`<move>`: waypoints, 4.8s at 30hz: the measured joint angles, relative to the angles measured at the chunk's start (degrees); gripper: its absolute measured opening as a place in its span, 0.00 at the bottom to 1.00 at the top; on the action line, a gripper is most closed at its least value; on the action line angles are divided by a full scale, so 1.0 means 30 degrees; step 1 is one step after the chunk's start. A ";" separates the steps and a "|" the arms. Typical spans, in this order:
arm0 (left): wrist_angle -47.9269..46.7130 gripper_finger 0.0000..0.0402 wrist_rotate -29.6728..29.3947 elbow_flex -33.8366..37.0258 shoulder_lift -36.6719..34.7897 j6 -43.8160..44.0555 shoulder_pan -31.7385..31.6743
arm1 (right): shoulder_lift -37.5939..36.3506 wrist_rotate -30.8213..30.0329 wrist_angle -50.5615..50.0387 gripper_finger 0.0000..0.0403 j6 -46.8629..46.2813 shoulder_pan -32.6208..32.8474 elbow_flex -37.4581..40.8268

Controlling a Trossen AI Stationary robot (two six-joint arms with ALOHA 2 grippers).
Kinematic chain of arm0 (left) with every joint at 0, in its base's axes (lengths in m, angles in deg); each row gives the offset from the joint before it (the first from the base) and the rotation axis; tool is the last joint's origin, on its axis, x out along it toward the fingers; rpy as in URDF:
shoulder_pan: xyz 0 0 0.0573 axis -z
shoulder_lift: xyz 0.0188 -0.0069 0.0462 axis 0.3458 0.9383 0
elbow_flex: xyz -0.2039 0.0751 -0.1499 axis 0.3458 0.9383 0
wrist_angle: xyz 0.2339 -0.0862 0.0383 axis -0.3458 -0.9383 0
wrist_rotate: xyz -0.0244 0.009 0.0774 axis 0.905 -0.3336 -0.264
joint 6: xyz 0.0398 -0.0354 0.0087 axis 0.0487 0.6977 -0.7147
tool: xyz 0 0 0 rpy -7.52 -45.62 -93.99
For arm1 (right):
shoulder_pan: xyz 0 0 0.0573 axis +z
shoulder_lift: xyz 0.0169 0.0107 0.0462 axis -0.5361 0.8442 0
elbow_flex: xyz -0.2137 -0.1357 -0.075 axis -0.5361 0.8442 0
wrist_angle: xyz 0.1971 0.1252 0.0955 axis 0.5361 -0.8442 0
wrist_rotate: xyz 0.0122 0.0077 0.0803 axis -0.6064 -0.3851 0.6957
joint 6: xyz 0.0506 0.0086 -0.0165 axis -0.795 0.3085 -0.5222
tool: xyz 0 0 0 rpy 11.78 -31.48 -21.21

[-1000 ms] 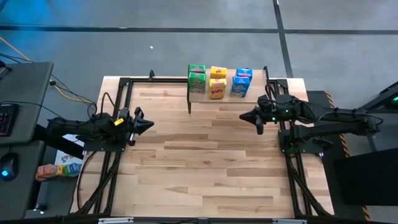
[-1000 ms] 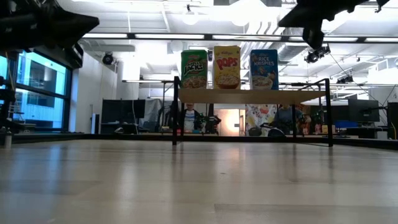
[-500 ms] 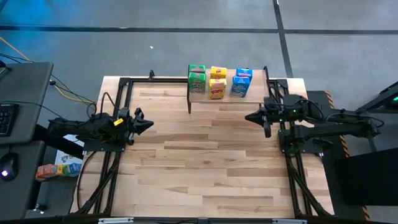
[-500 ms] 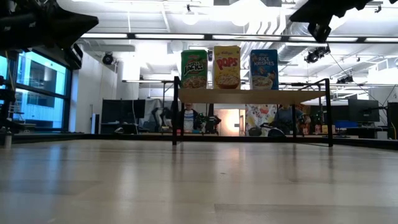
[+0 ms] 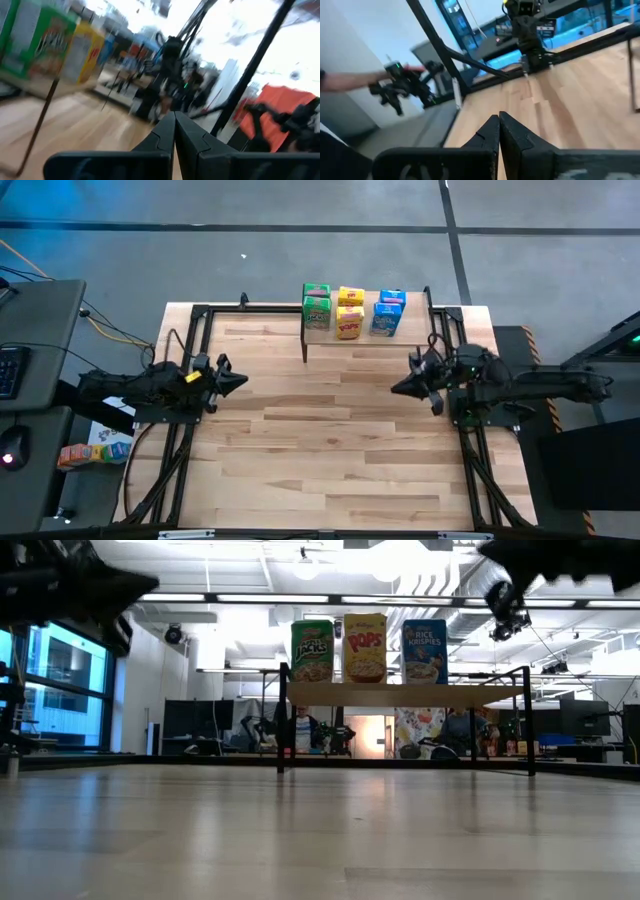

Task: Stack cereal on shelf
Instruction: Return to Home Position

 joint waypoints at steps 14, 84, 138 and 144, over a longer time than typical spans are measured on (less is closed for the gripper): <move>-0.3426 0.00 0.0625 0.0015 0.0007 -0.0146 -0.1045 | -0.4038 -0.6018 0.5380 0.00 0.1154 0.0735 0.7197; -0.3438 0.00 0.0734 0.0023 0.0003 -0.0160 -0.1001 | -1.0737 -0.8664 -0.0265 0.00 -0.0682 0.1187 0.8070; -0.3445 0.00 0.0734 0.0023 0.0080 -0.0160 -0.1016 | -1.0734 -0.8547 -0.0597 0.00 -0.0689 0.1187 0.8099; -0.3447 0.00 0.0734 0.0023 0.0080 -0.0160 -0.1016 | -1.0726 -0.8547 -0.0597 0.00 -0.0682 0.1187 0.8099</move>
